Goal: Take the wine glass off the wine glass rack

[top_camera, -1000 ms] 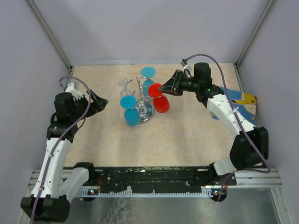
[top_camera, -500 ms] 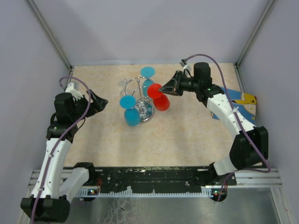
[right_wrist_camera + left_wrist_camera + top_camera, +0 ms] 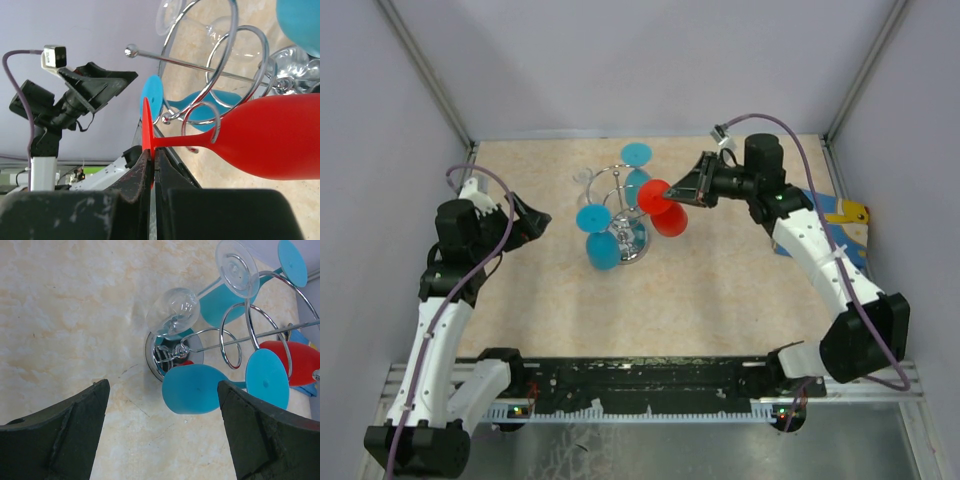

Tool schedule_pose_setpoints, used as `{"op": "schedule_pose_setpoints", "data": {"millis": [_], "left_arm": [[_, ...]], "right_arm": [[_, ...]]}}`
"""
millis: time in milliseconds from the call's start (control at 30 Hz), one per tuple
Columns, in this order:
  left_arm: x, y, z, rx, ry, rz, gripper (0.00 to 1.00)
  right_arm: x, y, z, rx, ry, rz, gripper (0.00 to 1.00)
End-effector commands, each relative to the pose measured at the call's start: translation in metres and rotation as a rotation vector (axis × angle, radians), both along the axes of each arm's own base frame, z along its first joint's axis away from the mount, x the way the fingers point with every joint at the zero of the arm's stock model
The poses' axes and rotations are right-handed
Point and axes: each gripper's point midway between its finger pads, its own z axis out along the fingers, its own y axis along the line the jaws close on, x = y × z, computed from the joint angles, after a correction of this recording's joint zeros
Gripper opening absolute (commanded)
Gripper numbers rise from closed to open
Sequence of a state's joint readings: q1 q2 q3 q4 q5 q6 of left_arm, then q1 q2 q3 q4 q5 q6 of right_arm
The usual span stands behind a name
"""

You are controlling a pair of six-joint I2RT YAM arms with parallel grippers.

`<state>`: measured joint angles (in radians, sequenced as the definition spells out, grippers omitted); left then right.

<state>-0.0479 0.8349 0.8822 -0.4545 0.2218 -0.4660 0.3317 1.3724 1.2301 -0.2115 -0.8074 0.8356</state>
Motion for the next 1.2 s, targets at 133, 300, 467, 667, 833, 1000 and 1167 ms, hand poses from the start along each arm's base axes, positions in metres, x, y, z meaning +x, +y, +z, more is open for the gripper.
{"op": "schedule_pose_setpoints", "data": {"millis": [133, 300, 467, 667, 833, 1000, 1167], "left_arm": [[-0.005, 0.002, 0.018, 0.016, -0.049, -0.006, 0.94], [-0.007, 0.002, 0.021, 0.019, -0.053, -0.007, 0.94], [-0.009, 0.003, 0.024, 0.023, -0.057, -0.002, 0.94], [-0.011, 0.005, 0.026, 0.029, -0.061, 0.004, 0.95], [-0.013, 0.005, 0.027, 0.032, -0.062, 0.006, 0.95], [-0.013, 0.004, 0.029, 0.026, -0.064, 0.001, 0.95], [-0.015, 0.003, 0.034, 0.023, -0.074, -0.004, 0.95]], "right_arm": [[-0.038, -0.010, 0.024, 0.006, -0.112, 0.041, 0.00], [-0.048, -0.017, 0.016, -0.011, -0.109, 0.029, 0.00], [-0.053, -0.024, 0.011, -0.016, -0.108, 0.021, 0.00], [-0.062, -0.030, 0.006, -0.023, -0.106, 0.024, 0.00], [-0.072, -0.043, -0.004, -0.071, -0.110, 0.001, 0.00], [-0.083, -0.060, -0.007, -0.158, -0.134, -0.046, 0.00], [-0.095, -0.078, -0.008, -0.274, -0.177, -0.093, 0.00]]}}
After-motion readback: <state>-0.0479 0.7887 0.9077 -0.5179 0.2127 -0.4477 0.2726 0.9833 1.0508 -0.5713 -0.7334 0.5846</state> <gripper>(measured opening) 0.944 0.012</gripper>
